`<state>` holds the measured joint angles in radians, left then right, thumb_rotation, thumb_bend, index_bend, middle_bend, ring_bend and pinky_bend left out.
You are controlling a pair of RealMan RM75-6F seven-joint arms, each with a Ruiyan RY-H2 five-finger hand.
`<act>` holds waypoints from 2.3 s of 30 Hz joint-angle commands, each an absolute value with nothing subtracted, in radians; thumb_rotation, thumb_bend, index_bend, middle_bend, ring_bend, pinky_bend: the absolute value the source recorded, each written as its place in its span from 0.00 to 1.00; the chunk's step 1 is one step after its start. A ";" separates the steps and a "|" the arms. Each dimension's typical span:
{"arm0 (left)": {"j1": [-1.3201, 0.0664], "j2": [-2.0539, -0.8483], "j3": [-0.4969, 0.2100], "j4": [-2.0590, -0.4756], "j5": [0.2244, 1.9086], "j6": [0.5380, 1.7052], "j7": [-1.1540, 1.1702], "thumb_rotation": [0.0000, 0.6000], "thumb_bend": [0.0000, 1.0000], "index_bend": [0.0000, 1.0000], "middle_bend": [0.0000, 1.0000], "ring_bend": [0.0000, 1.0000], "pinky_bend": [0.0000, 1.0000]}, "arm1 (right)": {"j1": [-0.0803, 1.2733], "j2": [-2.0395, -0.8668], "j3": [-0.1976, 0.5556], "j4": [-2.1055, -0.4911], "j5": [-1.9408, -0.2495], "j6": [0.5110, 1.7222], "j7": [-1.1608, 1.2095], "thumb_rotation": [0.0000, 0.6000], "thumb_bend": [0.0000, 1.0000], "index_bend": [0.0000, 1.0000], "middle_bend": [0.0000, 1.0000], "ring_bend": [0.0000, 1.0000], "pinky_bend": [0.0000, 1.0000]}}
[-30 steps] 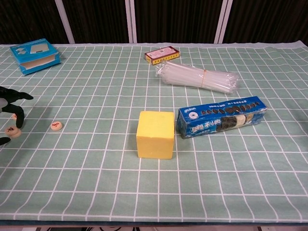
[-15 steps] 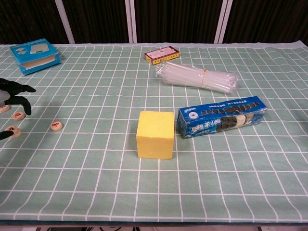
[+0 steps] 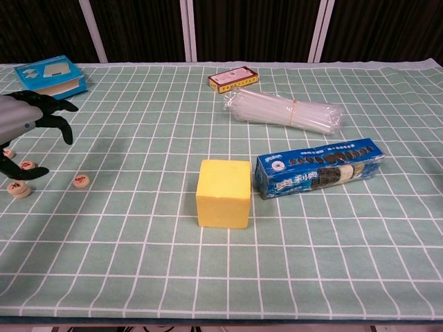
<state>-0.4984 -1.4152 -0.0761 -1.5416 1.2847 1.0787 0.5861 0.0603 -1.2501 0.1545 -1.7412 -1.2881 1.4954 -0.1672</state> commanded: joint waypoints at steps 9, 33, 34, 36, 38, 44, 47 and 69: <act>-0.560 -1.478 -0.090 -1.533 1.184 1.003 0.655 1.00 0.26 0.37 0.05 0.00 0.00 | 0.060 -1.251 0.157 -1.740 -1.282 1.497 -0.167 1.00 0.27 0.12 0.05 0.00 0.00; -0.588 -1.541 -0.055 -1.472 1.146 1.028 0.725 1.00 0.31 0.45 0.06 0.00 0.00 | 0.059 -1.254 0.161 -1.740 -1.276 1.499 -0.166 1.00 0.27 0.12 0.05 0.00 0.00; -0.588 -1.543 -0.054 -1.471 1.143 1.030 0.729 1.00 0.31 0.45 0.06 0.00 0.00 | 0.059 -1.254 0.161 -1.740 -1.277 1.500 -0.166 1.00 0.27 0.12 0.05 0.00 0.00; -0.588 -1.544 -0.052 -1.469 1.138 1.031 0.730 1.00 0.31 0.45 0.06 0.00 0.00 | 0.059 -1.254 0.160 -1.739 -1.277 1.500 -0.165 1.00 0.27 0.12 0.05 0.00 0.00; -0.588 -1.545 -0.049 -1.467 1.138 1.034 0.728 1.00 0.31 0.45 0.06 0.00 0.00 | 0.059 -1.253 0.160 -1.740 -1.276 1.500 -0.165 1.00 0.27 0.12 0.05 0.00 0.00; -0.594 -1.545 -0.046 -1.471 1.141 1.036 0.729 1.00 0.31 0.45 0.06 0.00 0.00 | 0.059 -1.254 0.161 -1.741 -1.275 1.499 -0.166 1.00 0.27 0.12 0.05 0.00 0.00; -0.595 -1.546 -0.042 -1.470 1.137 1.037 0.735 1.00 0.31 0.47 0.07 0.00 0.00 | 0.059 -1.255 0.161 -1.741 -1.273 1.499 -0.166 1.00 0.27 0.12 0.05 0.00 0.00; -0.598 -1.548 -0.031 -1.460 1.123 1.050 0.747 1.00 0.33 0.48 0.07 0.00 0.00 | 0.059 -1.255 0.164 -1.745 -1.265 1.498 -0.168 1.00 0.27 0.12 0.05 0.00 0.00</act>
